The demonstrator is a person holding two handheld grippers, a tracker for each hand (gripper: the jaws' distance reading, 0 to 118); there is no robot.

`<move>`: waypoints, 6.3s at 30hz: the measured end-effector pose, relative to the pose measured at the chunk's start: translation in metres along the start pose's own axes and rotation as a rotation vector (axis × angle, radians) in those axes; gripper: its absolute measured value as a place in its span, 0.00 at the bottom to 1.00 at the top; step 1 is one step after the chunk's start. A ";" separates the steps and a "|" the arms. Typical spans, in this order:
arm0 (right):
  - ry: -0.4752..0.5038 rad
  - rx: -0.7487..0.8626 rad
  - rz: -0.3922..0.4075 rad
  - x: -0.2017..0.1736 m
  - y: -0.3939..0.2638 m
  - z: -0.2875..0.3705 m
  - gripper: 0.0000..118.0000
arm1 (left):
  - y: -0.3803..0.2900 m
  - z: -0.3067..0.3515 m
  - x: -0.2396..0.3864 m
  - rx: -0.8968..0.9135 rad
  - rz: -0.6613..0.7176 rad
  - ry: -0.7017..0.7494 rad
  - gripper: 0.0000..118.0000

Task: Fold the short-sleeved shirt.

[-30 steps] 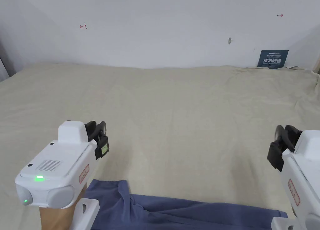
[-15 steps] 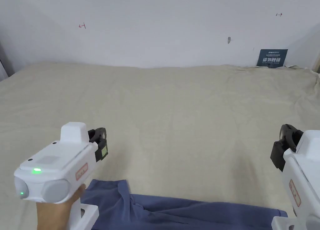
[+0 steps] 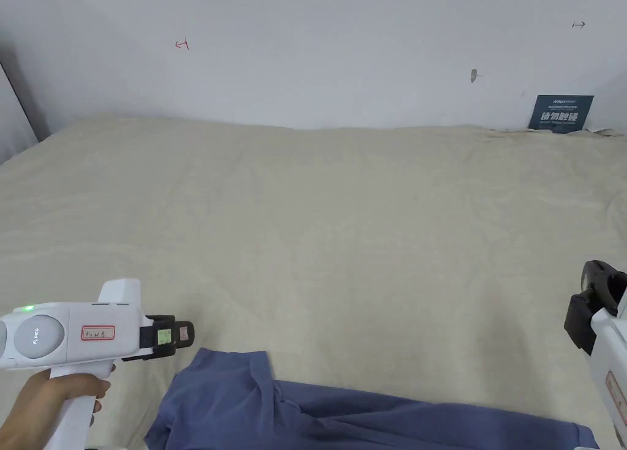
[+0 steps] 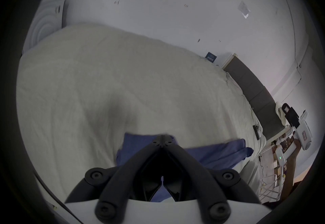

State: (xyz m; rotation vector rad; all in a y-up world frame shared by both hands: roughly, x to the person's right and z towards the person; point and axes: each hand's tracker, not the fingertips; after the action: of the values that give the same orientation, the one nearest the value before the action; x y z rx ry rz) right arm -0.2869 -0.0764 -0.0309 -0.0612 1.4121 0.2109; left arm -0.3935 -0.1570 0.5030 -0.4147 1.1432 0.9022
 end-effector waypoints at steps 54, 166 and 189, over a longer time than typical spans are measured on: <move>0.030 -0.042 0.020 -0.001 -0.004 0.007 0.00 | -0.016 0.046 -0.045 -0.145 0.079 0.112 0.02; -0.035 -0.102 -0.020 0.040 -0.025 0.031 0.00 | -0.168 -0.138 0.215 0.052 -0.383 0.029 0.00; -0.035 -0.091 -0.018 0.044 -0.023 0.030 0.00 | -0.166 -0.136 0.228 0.016 -0.394 0.012 0.00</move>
State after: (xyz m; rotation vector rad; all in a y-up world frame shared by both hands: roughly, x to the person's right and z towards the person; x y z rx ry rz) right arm -0.2472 -0.0891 -0.0714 -0.1448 1.3659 0.2601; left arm -0.3153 -0.2592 0.2174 -0.6082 1.0318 0.5465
